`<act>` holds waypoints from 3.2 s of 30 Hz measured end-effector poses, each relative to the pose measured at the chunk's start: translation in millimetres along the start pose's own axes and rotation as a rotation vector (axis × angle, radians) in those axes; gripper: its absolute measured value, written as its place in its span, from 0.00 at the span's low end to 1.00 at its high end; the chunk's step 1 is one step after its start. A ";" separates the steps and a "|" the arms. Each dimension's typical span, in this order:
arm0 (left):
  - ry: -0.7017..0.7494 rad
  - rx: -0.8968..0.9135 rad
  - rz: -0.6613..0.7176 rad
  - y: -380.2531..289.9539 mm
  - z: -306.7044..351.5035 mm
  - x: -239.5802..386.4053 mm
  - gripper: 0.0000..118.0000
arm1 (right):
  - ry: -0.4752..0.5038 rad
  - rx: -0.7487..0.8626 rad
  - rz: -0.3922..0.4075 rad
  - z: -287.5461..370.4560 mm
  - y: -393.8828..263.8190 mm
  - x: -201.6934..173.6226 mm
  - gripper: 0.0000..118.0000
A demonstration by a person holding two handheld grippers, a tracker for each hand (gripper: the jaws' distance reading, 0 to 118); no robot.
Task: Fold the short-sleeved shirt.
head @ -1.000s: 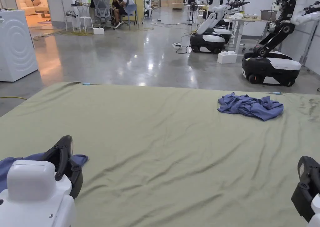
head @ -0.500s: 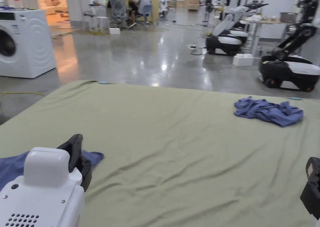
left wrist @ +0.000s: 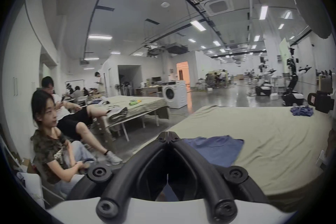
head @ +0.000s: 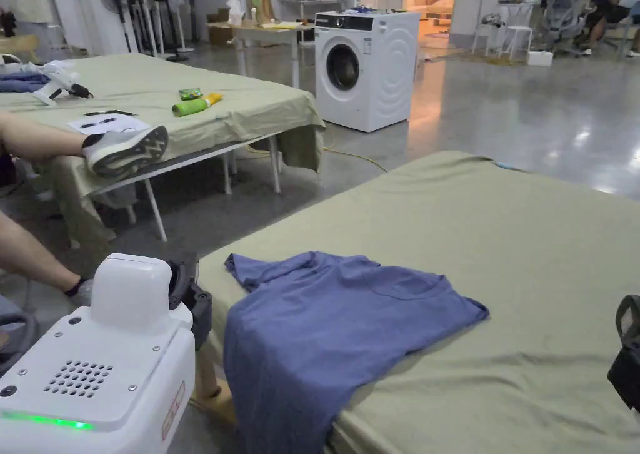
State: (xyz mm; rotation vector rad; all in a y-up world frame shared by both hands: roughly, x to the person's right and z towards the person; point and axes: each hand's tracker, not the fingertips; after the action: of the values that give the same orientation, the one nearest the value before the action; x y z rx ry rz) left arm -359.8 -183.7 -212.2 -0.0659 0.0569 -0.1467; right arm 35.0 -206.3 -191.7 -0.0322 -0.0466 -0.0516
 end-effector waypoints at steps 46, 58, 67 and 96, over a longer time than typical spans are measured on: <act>-0.391 -1.244 -0.114 -133.7 -444.5 201.9 0.66 | 0.026 -0.266 -0.015 -28.3 -52.0 20.7 0.02; -0.463 -1.024 -0.077 -99.5 -421.0 181.7 0.00 | 0.011 -0.254 -0.055 -13.7 -50.4 32.8 0.02; -0.846 -0.828 0.192 16.8 -349.6 217.7 0.00 | -0.050 -0.194 -0.140 31.1 -39.7 65.8 0.02; -1.717 -0.889 -0.218 -23.3 0.9 684.1 0.16 | -0.597 -0.076 -0.167 238.1 -20.6 195.8 0.02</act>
State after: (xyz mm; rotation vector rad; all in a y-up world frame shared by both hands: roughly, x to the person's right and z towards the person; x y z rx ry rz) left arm 312.6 -307.8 -245.2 -1.0619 -1.6152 -0.2328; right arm 218.3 -228.9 56.0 -0.1190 -0.6448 -0.2097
